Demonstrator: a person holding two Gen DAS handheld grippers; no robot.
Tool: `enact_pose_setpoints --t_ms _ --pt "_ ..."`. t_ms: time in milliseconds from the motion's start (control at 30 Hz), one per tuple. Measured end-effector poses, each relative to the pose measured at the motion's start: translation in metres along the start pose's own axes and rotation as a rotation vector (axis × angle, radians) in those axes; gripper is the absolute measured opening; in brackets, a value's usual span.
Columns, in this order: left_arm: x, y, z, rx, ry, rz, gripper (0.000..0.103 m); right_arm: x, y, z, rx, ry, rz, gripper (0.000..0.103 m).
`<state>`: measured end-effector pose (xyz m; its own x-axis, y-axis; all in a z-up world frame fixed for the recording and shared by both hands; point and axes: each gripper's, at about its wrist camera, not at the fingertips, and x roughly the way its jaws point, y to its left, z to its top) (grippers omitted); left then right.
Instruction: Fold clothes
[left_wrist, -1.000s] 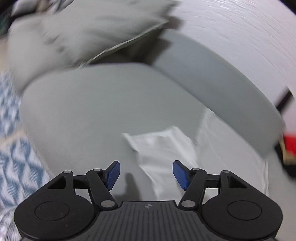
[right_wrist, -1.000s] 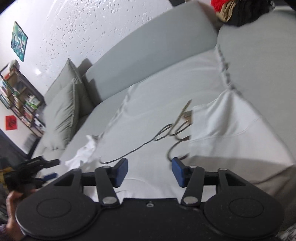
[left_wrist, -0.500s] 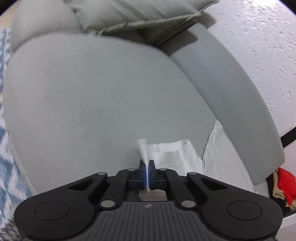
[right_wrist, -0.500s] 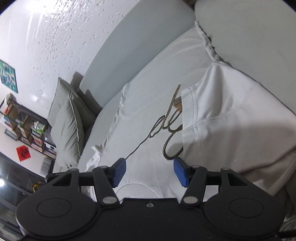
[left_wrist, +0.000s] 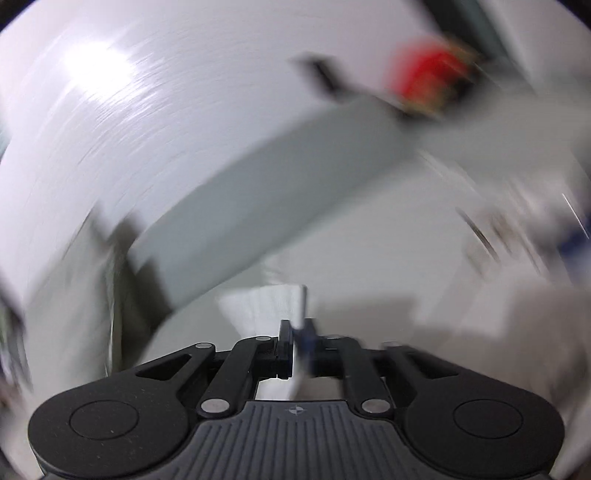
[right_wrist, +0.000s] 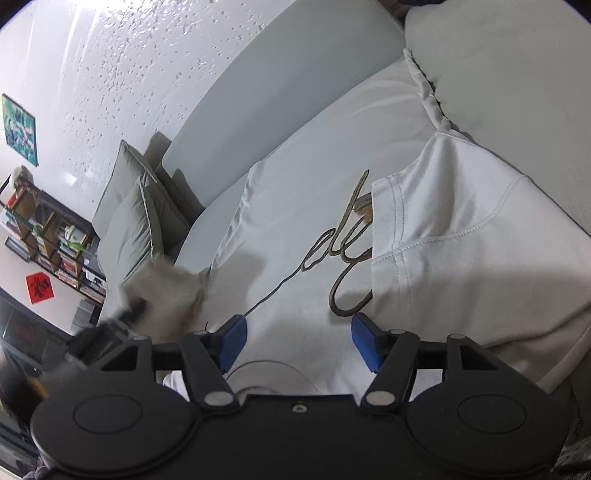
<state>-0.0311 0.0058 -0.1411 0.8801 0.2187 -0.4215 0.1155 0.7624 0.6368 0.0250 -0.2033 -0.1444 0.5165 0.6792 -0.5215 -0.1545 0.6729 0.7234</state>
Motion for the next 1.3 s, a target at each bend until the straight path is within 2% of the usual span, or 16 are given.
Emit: enact_pose_setpoints --t_ms 33,133,267,333,367,433,533,600,700,767,933,967,1000,1033,1133,1300 --pt "-0.001 -0.006 -0.004 0.022 0.029 -0.017 0.021 0.000 0.001 0.000 -0.005 0.000 0.001 0.065" --pt "-0.012 0.010 -0.015 -0.115 0.094 -0.082 0.037 -0.001 0.002 0.000 -0.016 0.001 0.003 0.070" --pt "-0.017 0.071 -0.031 -0.497 0.125 -0.154 0.052 -0.001 0.004 0.001 -0.033 0.001 0.004 0.075" --pt "-0.009 0.096 -0.045 -0.665 0.159 -0.131 0.050 -0.001 0.007 0.001 -0.046 0.001 -0.001 0.076" --pt "-0.006 0.108 -0.052 -0.749 0.176 -0.119 0.041 -0.002 0.009 0.001 -0.054 -0.002 -0.007 0.076" --pt "0.007 0.121 -0.058 -0.840 0.191 -0.113 0.034 -0.009 0.016 0.000 -0.104 -0.036 -0.013 0.063" --pt "0.028 0.117 -0.045 -0.772 0.195 -0.094 0.027 -0.023 0.025 -0.001 -0.194 -0.152 -0.056 0.024" --pt "0.044 0.108 -0.034 -0.700 0.216 -0.076 0.027 -0.027 0.026 -0.001 -0.225 -0.226 -0.163 0.023" --pt "0.058 0.089 -0.034 -0.589 0.309 -0.078 0.025 -0.014 0.020 0.002 -0.280 -0.212 -0.460 0.023" --pt "0.058 0.076 -0.035 -0.502 0.368 -0.096 0.020 0.000 0.010 0.000 -0.302 -0.110 -0.603 0.024" --pt "0.007 0.065 -0.036 -0.351 0.373 -0.156 0.018 -0.028 0.011 -0.011 -0.267 -0.045 -0.615 0.024" --pt "-0.003 0.069 -0.037 -0.373 0.345 -0.173 0.022 -0.036 0.010 -0.010 -0.236 -0.053 -0.589 0.024" --pt "-0.012 0.074 -0.039 -0.395 0.316 -0.189 0.036 -0.043 0.010 -0.009 -0.210 -0.076 -0.549 0.024" --pt "-0.017 0.078 -0.038 -0.413 0.283 -0.193 0.038 -0.050 0.011 -0.007 -0.192 -0.106 -0.508 0.024" --pt "-0.011 0.091 -0.020 -0.432 0.177 -0.142 0.042 -0.050 0.022 0.011 -0.250 -0.175 -0.466 0.023" --pt "0.061 0.091 0.022 -0.357 0.218 -0.115 0.042 -0.008 0.024 0.062 -0.232 -0.142 -0.438 0.019"
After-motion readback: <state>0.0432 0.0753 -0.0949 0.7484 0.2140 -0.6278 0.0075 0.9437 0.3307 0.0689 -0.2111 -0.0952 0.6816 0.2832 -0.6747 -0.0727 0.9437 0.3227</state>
